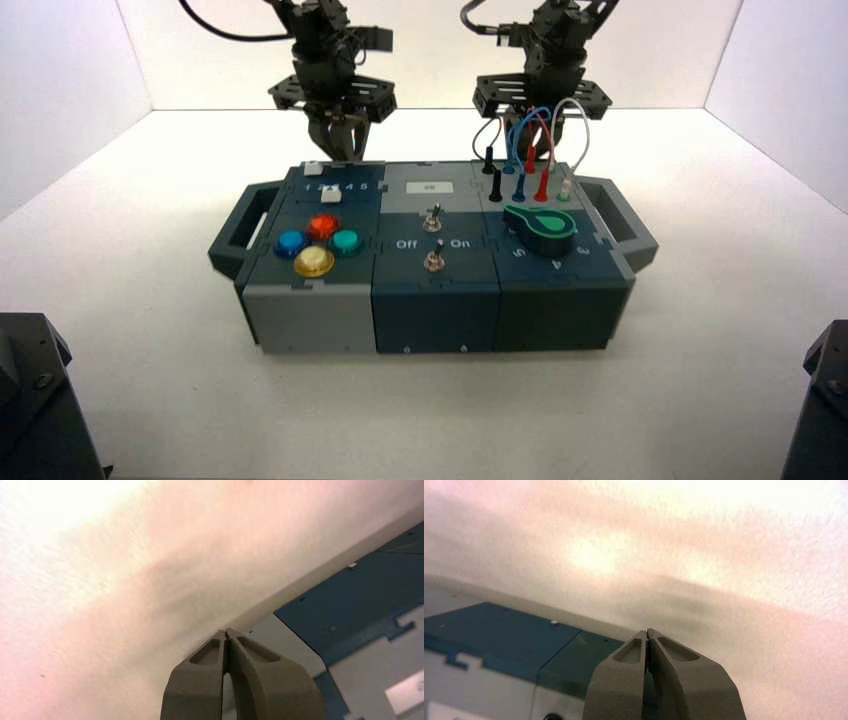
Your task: Move the box closer.
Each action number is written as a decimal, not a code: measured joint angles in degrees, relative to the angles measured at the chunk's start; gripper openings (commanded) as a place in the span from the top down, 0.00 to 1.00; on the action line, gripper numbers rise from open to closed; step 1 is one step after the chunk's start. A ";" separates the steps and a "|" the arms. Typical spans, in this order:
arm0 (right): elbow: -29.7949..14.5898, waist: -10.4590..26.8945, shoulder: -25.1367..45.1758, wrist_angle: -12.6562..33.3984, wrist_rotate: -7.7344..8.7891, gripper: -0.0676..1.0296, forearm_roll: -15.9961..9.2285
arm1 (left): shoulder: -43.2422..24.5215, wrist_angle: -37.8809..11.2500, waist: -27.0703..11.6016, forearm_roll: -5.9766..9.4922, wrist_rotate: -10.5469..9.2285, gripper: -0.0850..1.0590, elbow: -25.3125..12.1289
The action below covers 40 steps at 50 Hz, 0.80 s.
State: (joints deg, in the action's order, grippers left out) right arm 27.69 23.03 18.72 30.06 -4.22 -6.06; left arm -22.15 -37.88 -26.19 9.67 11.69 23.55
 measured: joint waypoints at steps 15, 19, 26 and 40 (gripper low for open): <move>1.41 0.70 -0.26 -0.18 -0.18 0.96 -0.18 | 0.26 -0.18 -1.05 0.18 0.00 0.95 1.23; 1.85 0.79 -0.53 -0.09 -0.18 0.96 -0.26 | 0.62 -0.18 -1.05 0.26 0.00 0.95 1.67; 2.90 0.97 -1.14 -0.18 -0.35 0.96 -0.62 | 1.14 -0.18 -1.14 0.35 0.00 0.95 2.72; 5.10 1.05 -2.46 -0.79 -0.44 0.96 -0.97 | 1.93 -0.09 -1.23 0.35 0.00 0.95 3.78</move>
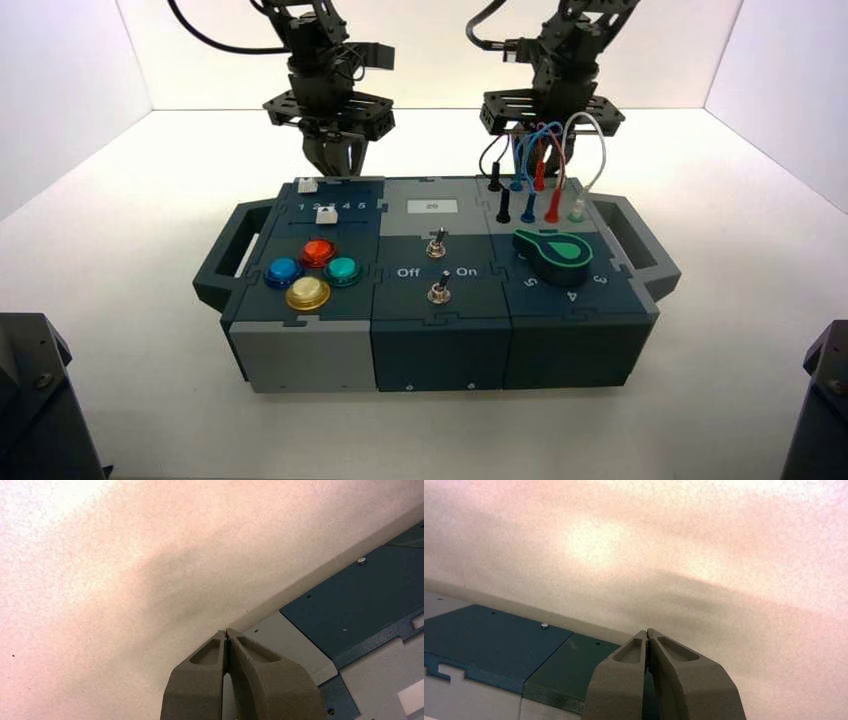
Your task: Move the box closer.
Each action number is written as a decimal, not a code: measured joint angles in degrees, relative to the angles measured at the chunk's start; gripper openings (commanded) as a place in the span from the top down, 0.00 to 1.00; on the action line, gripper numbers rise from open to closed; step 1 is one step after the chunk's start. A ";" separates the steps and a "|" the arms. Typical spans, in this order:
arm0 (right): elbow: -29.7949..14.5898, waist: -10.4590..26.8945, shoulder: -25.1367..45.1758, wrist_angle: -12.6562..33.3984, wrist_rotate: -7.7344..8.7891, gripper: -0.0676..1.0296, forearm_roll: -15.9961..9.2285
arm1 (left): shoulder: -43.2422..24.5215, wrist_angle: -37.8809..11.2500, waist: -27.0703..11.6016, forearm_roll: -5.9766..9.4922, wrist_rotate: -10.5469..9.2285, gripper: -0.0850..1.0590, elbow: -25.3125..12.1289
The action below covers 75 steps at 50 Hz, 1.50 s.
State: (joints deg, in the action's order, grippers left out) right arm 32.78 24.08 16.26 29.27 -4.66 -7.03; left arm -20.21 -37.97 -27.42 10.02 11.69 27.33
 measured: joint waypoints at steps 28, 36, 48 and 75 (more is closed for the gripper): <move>3.08 0.09 -2.02 -0.97 0.00 0.96 -0.62 | 2.64 0.26 -1.14 0.35 -0.09 0.95 2.37; 3.25 0.44 -2.11 -1.14 0.00 0.96 -0.70 | 3.69 1.32 -1.14 0.79 -0.09 0.95 3.96; 3.43 1.14 -2.11 -1.23 0.00 0.96 -1.23 | 4.75 1.93 -1.14 1.14 -0.09 0.95 5.89; 2.55 1.49 -2.37 -2.46 0.09 0.96 -0.62 | 4.83 2.90 -1.14 -0.18 0.00 0.95 4.13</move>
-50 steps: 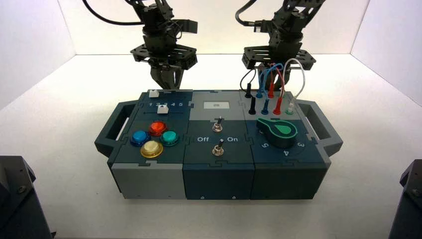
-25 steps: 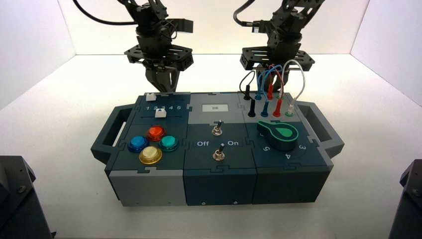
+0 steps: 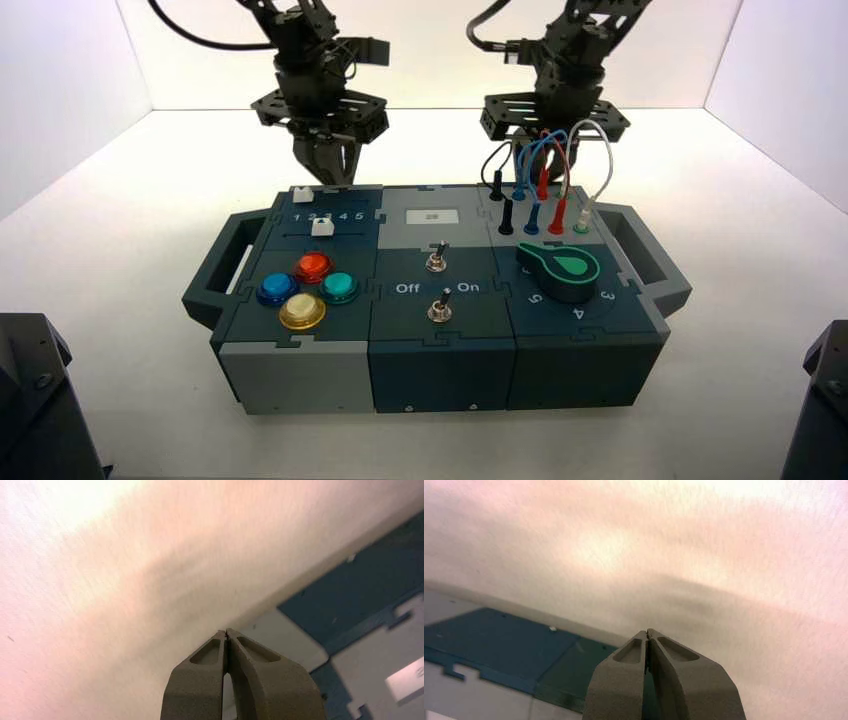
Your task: Move the box closer.
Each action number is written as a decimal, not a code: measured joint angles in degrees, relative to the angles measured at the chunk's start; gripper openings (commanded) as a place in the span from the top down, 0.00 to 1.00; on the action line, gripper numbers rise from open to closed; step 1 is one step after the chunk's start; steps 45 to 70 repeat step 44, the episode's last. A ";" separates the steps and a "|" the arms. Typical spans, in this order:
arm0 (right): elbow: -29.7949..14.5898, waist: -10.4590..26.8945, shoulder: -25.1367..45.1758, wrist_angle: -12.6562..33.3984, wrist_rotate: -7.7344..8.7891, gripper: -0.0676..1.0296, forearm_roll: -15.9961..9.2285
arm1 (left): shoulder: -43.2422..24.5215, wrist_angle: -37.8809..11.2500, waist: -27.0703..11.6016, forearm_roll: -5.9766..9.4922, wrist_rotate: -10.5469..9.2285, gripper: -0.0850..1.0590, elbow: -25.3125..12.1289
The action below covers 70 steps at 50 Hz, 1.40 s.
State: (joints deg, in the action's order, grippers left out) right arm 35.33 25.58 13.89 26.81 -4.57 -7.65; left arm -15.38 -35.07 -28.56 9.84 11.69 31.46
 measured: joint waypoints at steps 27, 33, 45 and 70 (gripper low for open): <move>-0.18 0.26 -15.47 0.88 0.26 0.96 4.31 | 13.62 -0.09 4.39 0.00 -0.09 0.95 -5.54; 1.58 0.53 -18.90 1.32 0.53 0.96 4.31 | 16.61 0.18 4.31 0.09 -0.53 0.95 -4.04; 5.19 0.62 -24.08 1.41 0.88 0.96 4.39 | 22.24 3.25 4.39 0.26 -1.93 0.95 0.97; 5.19 0.62 -24.08 1.41 0.88 0.96 4.39 | 22.24 3.25 4.39 0.26 -1.93 0.95 0.97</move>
